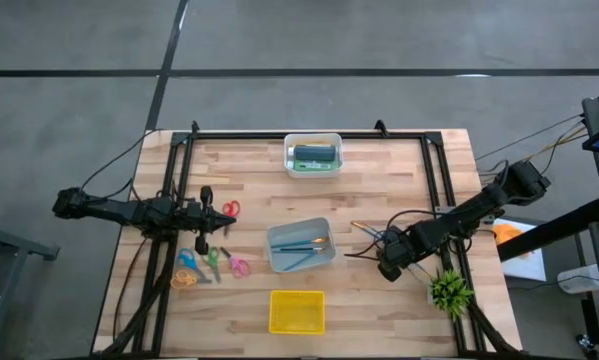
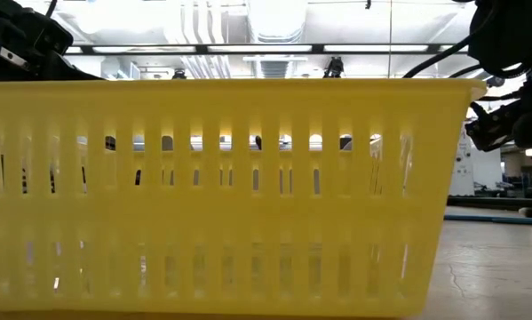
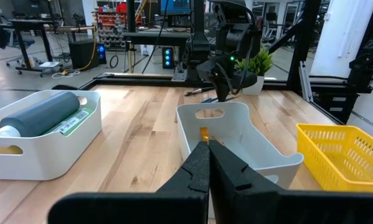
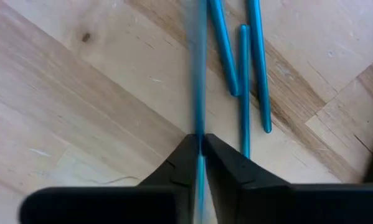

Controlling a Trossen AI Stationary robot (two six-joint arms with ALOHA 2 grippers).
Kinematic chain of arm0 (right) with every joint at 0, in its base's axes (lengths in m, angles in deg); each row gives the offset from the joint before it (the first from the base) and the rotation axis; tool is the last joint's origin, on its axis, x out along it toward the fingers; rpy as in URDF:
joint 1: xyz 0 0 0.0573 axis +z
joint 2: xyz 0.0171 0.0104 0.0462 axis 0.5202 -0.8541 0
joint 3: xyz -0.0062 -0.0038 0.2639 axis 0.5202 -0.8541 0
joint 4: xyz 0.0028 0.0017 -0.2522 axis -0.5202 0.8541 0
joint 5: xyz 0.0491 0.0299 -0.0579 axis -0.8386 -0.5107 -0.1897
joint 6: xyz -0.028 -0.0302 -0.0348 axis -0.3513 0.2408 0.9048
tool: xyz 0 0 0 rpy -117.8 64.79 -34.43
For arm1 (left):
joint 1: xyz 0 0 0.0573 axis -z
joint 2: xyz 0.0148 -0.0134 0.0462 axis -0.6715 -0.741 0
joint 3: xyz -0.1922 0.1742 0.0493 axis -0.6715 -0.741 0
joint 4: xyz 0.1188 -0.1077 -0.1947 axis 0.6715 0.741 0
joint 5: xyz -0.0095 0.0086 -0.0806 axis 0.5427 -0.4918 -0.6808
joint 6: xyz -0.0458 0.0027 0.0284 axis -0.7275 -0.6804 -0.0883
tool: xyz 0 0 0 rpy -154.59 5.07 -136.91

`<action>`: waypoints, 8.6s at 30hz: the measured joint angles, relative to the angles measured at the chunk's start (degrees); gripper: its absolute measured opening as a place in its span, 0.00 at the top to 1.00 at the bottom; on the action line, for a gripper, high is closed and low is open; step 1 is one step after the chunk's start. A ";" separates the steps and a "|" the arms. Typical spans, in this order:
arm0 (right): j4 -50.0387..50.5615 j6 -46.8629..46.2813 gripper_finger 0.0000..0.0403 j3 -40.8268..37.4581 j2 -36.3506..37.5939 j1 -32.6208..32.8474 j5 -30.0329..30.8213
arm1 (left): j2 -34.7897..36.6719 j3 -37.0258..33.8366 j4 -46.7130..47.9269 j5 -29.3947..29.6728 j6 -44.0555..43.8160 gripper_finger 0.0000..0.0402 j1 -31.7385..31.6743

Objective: Pick & Place Paint Supplies
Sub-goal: Put the blue paint brush into the gray bin

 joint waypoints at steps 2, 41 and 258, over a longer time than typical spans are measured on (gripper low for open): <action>0.02 0.02 0.97 -0.02 0.00 0.01 0.06 | 0.00 0.01 0.01 0.00 -0.01 1.00 0.00; 9.37 24.41 0.96 17.96 0.46 -0.48 18.62 | 0.02 0.01 0.02 0.00 0.01 1.00 0.00; -14.09 31.06 0.80 -4.28 4.46 -19.79 7.73 | 0.00 0.01 0.00 0.00 0.00 1.00 0.00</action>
